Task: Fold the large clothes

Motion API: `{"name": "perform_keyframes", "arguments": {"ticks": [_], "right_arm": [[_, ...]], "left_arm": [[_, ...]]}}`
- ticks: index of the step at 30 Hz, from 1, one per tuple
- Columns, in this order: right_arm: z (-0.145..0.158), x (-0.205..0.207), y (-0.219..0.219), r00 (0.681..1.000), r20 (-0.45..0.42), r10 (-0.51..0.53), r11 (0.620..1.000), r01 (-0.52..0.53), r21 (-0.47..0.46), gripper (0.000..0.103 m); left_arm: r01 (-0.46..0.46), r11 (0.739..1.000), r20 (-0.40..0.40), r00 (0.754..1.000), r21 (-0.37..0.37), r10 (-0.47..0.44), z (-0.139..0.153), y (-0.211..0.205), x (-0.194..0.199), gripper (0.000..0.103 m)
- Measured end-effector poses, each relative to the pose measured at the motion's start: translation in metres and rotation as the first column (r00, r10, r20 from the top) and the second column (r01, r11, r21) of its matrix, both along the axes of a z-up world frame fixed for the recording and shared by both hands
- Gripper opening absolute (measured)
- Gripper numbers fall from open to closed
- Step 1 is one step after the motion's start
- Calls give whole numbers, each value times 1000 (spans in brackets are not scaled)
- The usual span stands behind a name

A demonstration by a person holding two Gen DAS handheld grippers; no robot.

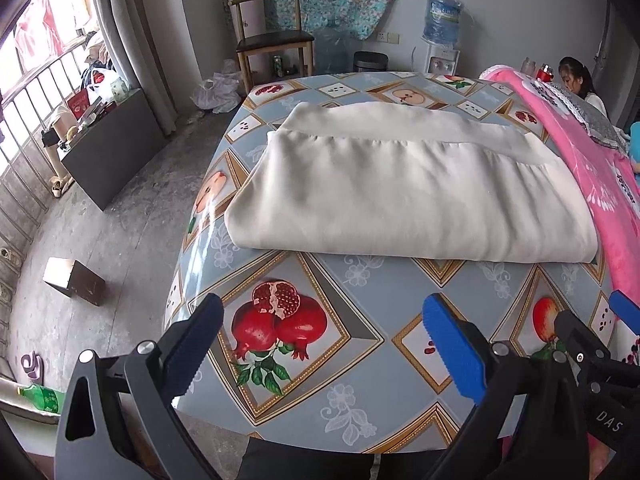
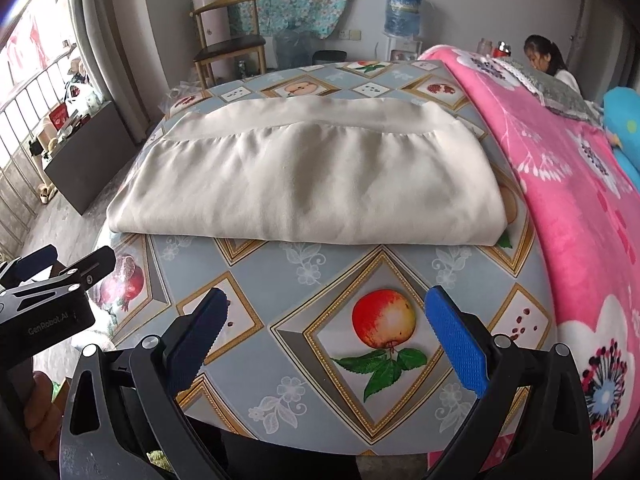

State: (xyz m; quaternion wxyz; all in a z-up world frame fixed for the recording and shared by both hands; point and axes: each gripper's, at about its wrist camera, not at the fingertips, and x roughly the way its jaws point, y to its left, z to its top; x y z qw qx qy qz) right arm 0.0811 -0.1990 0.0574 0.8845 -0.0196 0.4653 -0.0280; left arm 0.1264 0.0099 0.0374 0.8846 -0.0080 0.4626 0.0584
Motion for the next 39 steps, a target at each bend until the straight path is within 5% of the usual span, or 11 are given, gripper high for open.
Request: {"name": "perform_keyframes", "arguments": {"ticks": [39], "right_arm": [[5,-3,-4,1000,1,-23,1000,23,-18,96]], "left_arm": [[28,1000,-3,1000,12,-28,1,-11,-1,98]]}}
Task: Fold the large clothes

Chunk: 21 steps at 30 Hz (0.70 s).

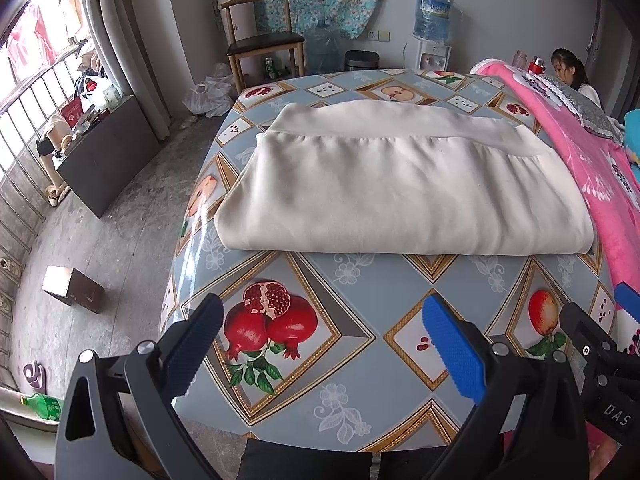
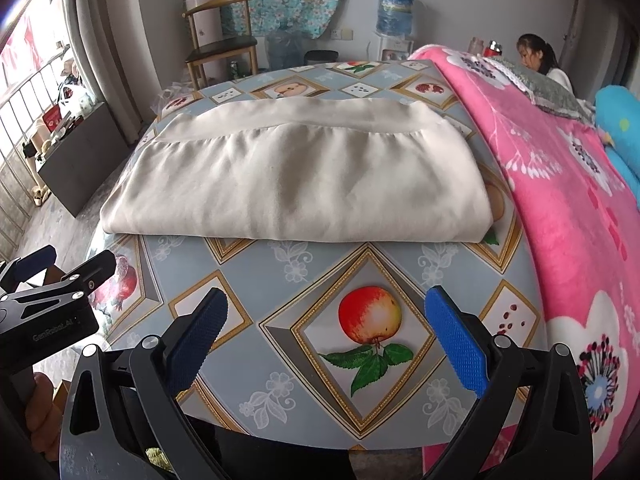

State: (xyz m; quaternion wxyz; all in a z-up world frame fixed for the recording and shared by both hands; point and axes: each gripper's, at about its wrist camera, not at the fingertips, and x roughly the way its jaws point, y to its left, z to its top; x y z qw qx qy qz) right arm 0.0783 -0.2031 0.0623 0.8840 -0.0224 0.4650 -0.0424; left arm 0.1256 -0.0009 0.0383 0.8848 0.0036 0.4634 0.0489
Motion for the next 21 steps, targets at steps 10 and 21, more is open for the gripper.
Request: {"name": "perform_keyframes", "arguments": {"ticks": [10,21], "right_arm": [[0,0,2,1000,0,-2,1000,2,-3,96],[-1,0,0,1000,-6,3,1000,-3,-2,96]], "left_arm": [[1,1000,1,1000,1,-1,0,0,0,98],[-1,1000,-1,1000,0,1,0,0,0,98]]}}
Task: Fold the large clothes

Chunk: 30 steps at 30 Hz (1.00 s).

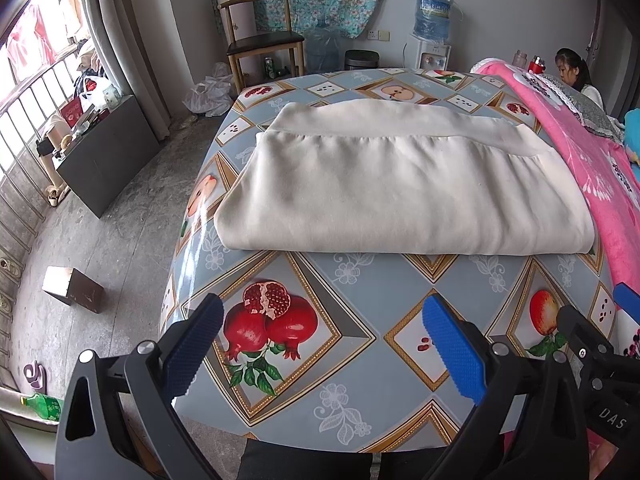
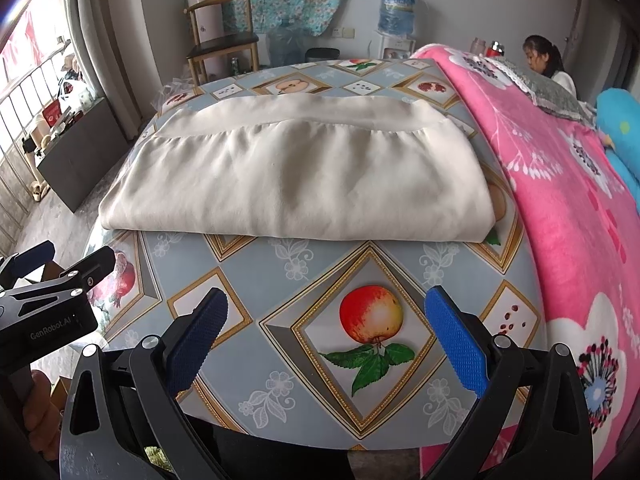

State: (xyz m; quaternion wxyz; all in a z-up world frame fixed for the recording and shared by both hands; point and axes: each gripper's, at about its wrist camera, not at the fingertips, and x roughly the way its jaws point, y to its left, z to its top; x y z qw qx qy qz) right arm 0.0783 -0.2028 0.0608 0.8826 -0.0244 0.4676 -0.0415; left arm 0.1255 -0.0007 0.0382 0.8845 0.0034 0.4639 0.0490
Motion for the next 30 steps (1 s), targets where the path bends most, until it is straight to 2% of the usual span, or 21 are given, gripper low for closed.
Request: {"name": "perform_keyframes", "arguments": {"ticks": [30], "right_arm": [[2,1,2,1000,0,12,1000,-12,-12,96]], "left_arm": [[-2,1000,6,1000,-2,2,1,2,0,98]]}}
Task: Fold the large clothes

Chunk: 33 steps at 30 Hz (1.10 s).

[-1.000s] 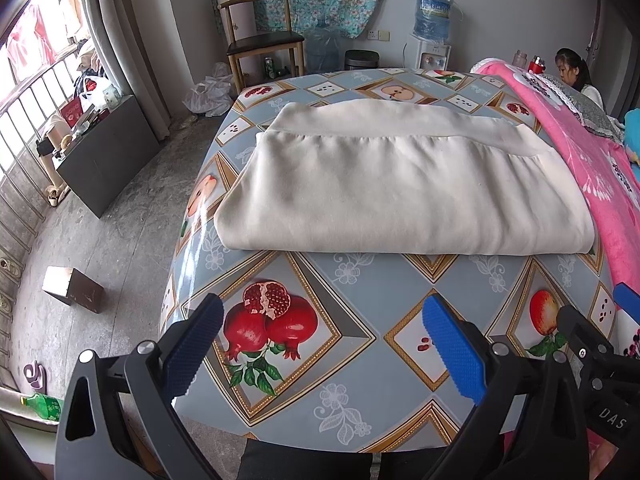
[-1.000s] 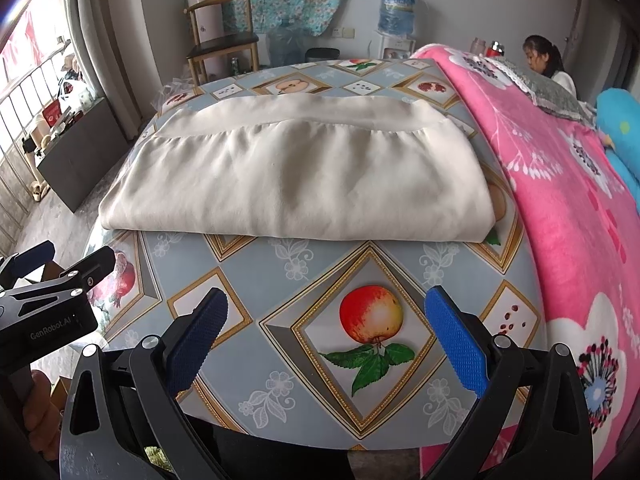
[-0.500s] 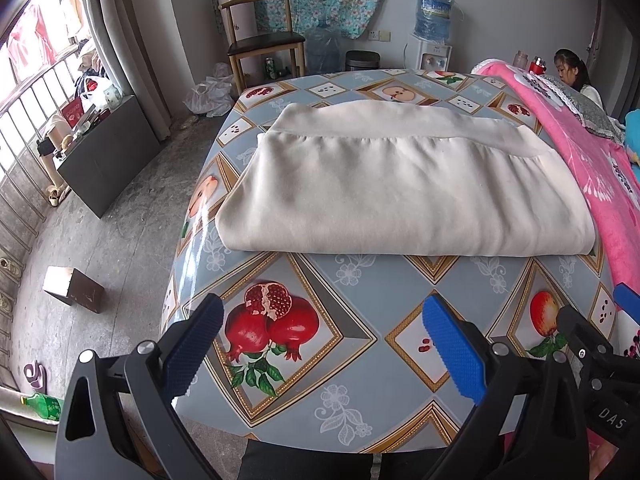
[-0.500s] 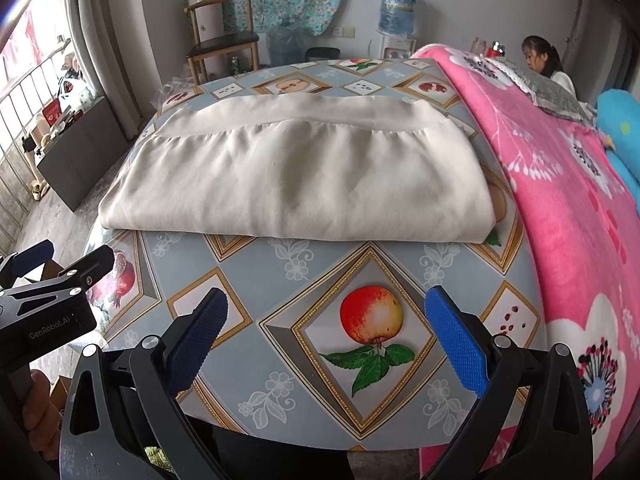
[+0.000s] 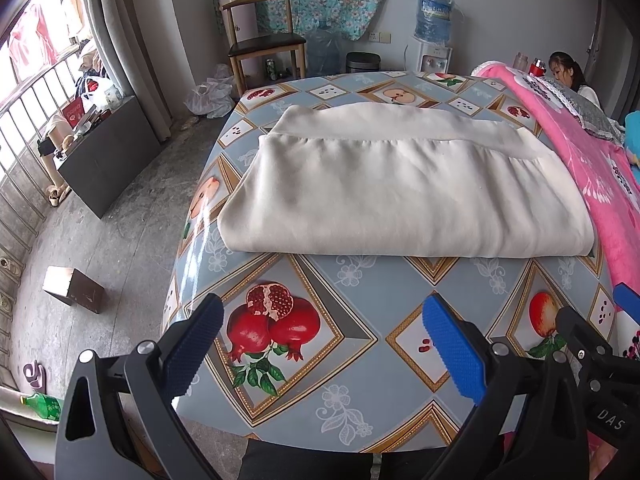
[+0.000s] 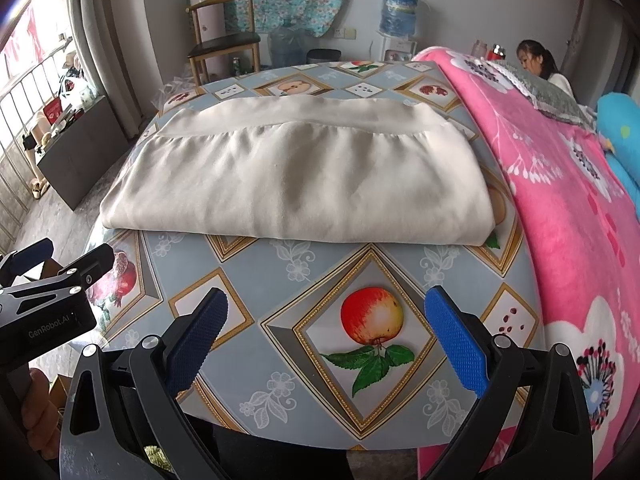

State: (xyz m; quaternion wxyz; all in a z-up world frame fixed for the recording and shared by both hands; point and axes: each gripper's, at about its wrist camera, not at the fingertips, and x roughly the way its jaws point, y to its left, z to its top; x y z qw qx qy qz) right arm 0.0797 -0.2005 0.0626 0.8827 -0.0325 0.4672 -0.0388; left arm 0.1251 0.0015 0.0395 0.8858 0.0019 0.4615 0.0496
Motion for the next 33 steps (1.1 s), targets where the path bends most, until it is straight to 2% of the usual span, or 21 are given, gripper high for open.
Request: {"name": "perform_keyframes", "arguments": {"ticks": [33], "right_arm": [[1,-4,-1,1000,-5,4,1000,-4,-2,96]], "left_arm": [[-4,1000,-8,1000,-3,4,-1,0,-1,98]]}}
